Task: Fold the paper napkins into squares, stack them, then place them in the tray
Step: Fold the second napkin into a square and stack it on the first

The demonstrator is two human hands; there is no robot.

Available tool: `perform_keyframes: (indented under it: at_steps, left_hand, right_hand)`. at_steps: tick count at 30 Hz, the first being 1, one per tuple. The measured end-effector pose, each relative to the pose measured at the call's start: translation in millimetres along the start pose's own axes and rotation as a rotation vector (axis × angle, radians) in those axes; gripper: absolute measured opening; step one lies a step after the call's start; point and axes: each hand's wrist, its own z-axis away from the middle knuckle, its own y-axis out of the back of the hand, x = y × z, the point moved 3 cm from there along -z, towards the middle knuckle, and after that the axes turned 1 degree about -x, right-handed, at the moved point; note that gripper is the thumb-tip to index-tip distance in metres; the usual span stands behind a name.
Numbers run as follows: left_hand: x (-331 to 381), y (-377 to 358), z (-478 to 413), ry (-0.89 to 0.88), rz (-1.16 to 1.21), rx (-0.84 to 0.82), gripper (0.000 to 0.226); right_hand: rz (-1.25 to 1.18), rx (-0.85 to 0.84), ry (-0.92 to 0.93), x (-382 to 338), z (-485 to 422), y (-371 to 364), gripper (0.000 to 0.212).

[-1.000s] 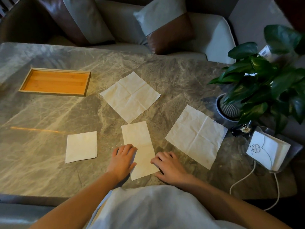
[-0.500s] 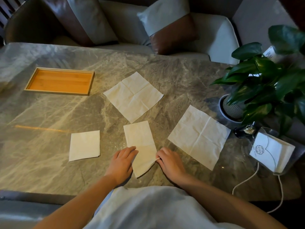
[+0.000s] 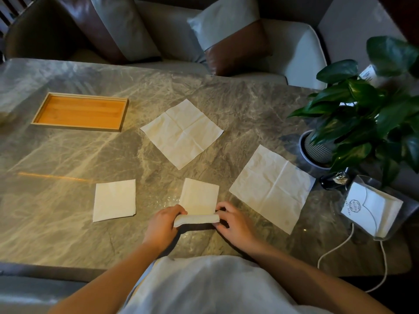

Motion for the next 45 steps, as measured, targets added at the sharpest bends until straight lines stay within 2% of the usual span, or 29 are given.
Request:
perform_keyframes:
  at_steps: [2, 4, 8, 16, 31, 38, 45]
  left_hand:
    - [0, 1, 4, -0.033, 0.004, 0.032, 0.014]
    - [-1, 0, 8, -0.039, -0.003, 0.06, 0.018]
    - [-8, 0, 10, 0.058, -0.024, 0.076, 0.005]
    - [-12, -1, 3, 0.195, 0.042, 0.032, 0.01]
    - [-5, -3, 3, 0.296, -0.005, 0.051, 0.011]
    - [-2, -3, 0, 0.294, -0.073, 0.08, 0.007]
    - [3, -5, 7, 0.267, -0.093, 0.073, 0.011]
  right_hand:
    - [-0.02, 0.026, -0.011, -2, -1, -1, 0.02]
    - [-0.049, 0.04, -0.047, -3, -2, 0, 0.017]
    - [-0.152, 0.05, -0.171, 1, -1, -2, 0.017]
    - [-0.246, 0.043, -0.299, 7, -2, -2, 0.016]
    - [-0.263, 0.027, -0.331, 0, -15, 0, 0.011]
    - [-0.27, 0.01, -0.381, 4, -8, -4, 0.027]
    - [-0.279, 0.015, -0.396, 6, -9, -3, 0.029]
